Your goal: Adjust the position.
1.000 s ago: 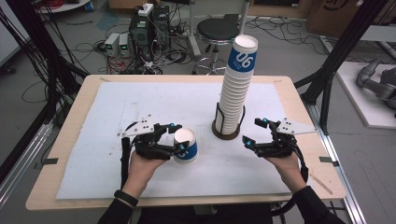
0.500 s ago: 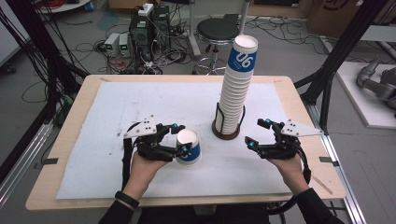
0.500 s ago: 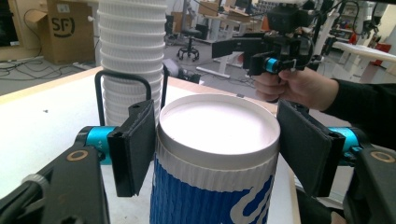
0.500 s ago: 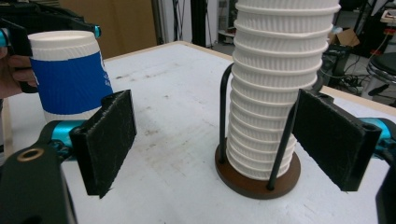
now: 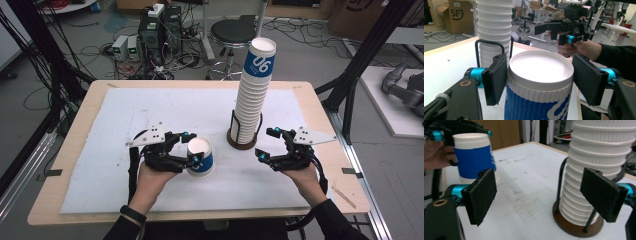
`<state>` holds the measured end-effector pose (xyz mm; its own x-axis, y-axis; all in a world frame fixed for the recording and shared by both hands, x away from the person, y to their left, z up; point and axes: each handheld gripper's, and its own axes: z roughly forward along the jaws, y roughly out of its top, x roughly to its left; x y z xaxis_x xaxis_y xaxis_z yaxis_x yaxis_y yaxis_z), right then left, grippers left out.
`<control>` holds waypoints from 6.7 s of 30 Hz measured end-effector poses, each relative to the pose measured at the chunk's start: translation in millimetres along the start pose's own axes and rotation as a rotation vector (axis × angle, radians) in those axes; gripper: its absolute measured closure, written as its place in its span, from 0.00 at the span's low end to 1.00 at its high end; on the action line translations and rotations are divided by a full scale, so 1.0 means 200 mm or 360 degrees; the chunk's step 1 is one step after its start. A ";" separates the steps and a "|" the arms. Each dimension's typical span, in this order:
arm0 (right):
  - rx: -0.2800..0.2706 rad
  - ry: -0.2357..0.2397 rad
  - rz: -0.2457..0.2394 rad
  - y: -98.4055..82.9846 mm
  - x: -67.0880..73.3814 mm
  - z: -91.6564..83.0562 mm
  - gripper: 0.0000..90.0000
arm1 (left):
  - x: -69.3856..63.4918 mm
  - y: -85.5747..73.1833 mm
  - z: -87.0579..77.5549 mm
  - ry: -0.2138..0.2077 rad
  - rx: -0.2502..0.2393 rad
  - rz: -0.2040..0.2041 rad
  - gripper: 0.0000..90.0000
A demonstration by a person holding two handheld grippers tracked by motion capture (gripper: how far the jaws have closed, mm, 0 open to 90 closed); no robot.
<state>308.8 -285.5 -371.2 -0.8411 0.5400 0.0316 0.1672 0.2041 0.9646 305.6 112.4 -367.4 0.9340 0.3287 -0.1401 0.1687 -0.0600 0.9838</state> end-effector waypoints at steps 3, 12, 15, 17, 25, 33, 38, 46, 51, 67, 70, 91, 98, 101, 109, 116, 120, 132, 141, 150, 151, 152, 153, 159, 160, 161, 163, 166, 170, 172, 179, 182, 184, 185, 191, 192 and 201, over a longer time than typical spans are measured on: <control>0.0011 0.0048 -0.0011 0.00 0.01 0.01 0.16 | 0.00 0.01 0.00 -0.0010 -0.0010 -0.0009 0.34; 0.0096 0.0194 -0.0060 -0.03 0.06 0.09 0.16 | -0.01 0.02 0.02 -0.0026 -0.0028 -0.0009 0.34; 0.0120 0.0237 -0.0070 -0.03 0.08 0.11 0.16 | -0.02 0.01 0.03 -0.0041 -0.0017 -0.0001 0.34; 0.0135 0.0269 -0.0070 -0.04 0.09 0.12 0.16 | -0.03 0.01 0.04 -0.0044 -0.0012 0.0008 0.34; 0.0171 0.0387 -0.0074 -0.06 0.16 0.20 0.16 | -0.08 0.00 0.09 -0.0066 -0.0023 0.0038 0.34; 0.0210 0.0476 -0.0100 -0.08 0.22 0.25 0.16 | -0.11 -0.02 0.15 -0.0115 0.0016 0.0041 0.34; 0.0212 0.0515 -0.0090 -0.09 0.24 0.27 0.16 | -0.12 -0.02 0.16 -0.0137 0.0009 0.0031 0.34; 0.0209 0.0561 -0.0059 -0.09 0.28 0.30 0.16 | -0.14 -0.03 0.19 -0.0162 0.0004 0.0027 0.34; 0.0229 0.0562 -0.0058 -0.10 0.29 0.33 0.16 | -0.15 -0.04 0.20 -0.0174 0.0010 0.0035 0.34; 0.0312 0.0570 -0.0077 -0.12 0.32 0.38 0.19 | -0.18 -0.06 0.24 -0.0198 -0.0011 0.0034 0.34; 0.0321 0.0575 -0.0086 -0.12 0.32 0.38 0.21 | -0.18 -0.06 0.24 -0.0198 -0.0008 0.0039 0.34; 0.0576 0.0606 -0.0208 -0.11 0.30 0.36 0.25 | -0.18 0.01 0.28 -0.0259 0.0567 0.0158 0.18; 0.0627 0.0618 -0.0274 -0.10 0.33 0.37 0.25 | -0.20 0.01 0.30 -0.0264 0.0594 0.0179 0.26; 0.0593 0.0611 -0.0277 -0.08 0.33 0.36 0.24 | -0.19 0.02 0.28 -0.0267 0.0546 0.0172 0.32; 0.0285 0.0608 -0.0157 -0.03 0.28 0.29 0.16 | -0.15 0.05 0.18 -0.0302 0.0142 0.0072 0.32; 0.0072 0.0619 -0.0023 0.00 0.25 0.23 0.16 | -0.14 0.05 0.13 -0.0315 -0.0184 -0.0036 0.32; 0.0026 0.0629 0.0011 0.01 0.26 0.23 0.16 | -0.14 0.04 0.13 -0.0322 -0.0228 -0.0045 0.32; 0.0116 0.0644 -0.0049 0.02 0.23 0.22 0.22 | -0.13 0.04 0.15 -0.0300 -0.0077 0.0000 0.32; 0.0236 0.0630 -0.0145 0.06 0.21 0.19 0.23 | -0.15 0.09 0.17 -0.0240 0.0264 0.0104 0.28; 0.0314 0.0615 -0.0247 0.08 0.22 0.18 0.22 | -0.15 0.09 0.17 -0.0289 0.0350 0.0110 0.31; 0.0292 0.0613 -0.0250 0.08 0.22 0.18 0.20 | -0.14 0.08 0.17 -0.0305 0.0328 0.0102 0.32; 0.0266 0.0605 -0.0242 0.09 0.22 0.17 0.19 | -0.13 0.08 0.17 -0.0317 0.0301 0.0089 0.32; 0.0239 0.0598 -0.0232 0.09 0.22 0.16 0.18 | -0.12 0.07 0.17 -0.0334 0.0271 0.0080 0.32; 0.0109 0.0617 -0.0156 0.11 0.20 0.12 0.18 | -0.11 0.05 0.16 -0.0379 0.0078 0.0024 0.32; 0.0086 0.0617 -0.0146 0.12 0.20 0.12 0.18 | -0.11 0.05 0.15 -0.0378 0.0061 0.0021 0.32; 0.0077 0.0617 -0.0130 0.12 0.20 0.12 0.18 | -0.11 0.04 0.15 -0.0377 0.0023 0.0012 0.32; 0.0046 0.0616 -0.0087 0.12 0.19 0.11 0.18 | -0.10 0.04 0.13 -0.0370 -0.0057 -0.0026 0.32; 0.0017 0.0614 -0.0042 0.12 0.18 0.11 0.18 | -0.08 0.03 0.12 -0.0379 -0.0118 -0.0055 0.32; 0.0012 0.0619 0.0000 0.12 0.20 0.12 0.18 | -0.09 0.03 0.13 -0.0391 -0.0126 -0.0051 0.32; 0.0012 0.0627 0.0012 0.12 0.21 0.13 0.15 | -0.10 0.03 0.14 -0.0404 -0.0110 -0.0047 0.32; 0.0032 0.0668 -0.0010 0.13 0.22 0.14 0.19 | -0.12 0.02 0.17 -0.0418 -0.0056 -0.0017 0.32; 0.0057 0.0695 -0.0026 0.13 0.21 0.13 0.22 | -0.12 0.02 0.18 -0.0430 0.0003 -0.0024 0.32; 0.0085 0.0701 -0.0044 0.13 0.20 0.13 0.22 | -0.12 0.03 0.18 -0.0442 0.0068 -0.0014 0.32; 0.0094 0.0701 -0.0060 0.13 0.20 0.13 0.23 | -0.12 0.04 0.18 -0.0443 0.0107 -0.0002 0.31; 0.0191 0.0694 -0.0125 0.14 0.21 0.13 0.23 | -0.14 0.08 0.19 -0.0431 0.0386 0.0069 0.25; 0.0218 0.0690 -0.0147 0.14 0.21 0.14 0.23 | -0.15 0.08 0.19 -0.0410 0.0444 0.0097 0.25; 0.0394 0.0679 -0.0257 0.14 0.24 0.16 0.23 | -0.19 0.07 0.25 -0.0326 0.0736 0.0227 0.26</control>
<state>289.3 -228.1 -351.1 -0.9925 0.1150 0.0411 0.0910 0.4724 0.8767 288.0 51.7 -353.3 0.9925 0.0985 -0.0730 0.1136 -0.5159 0.8491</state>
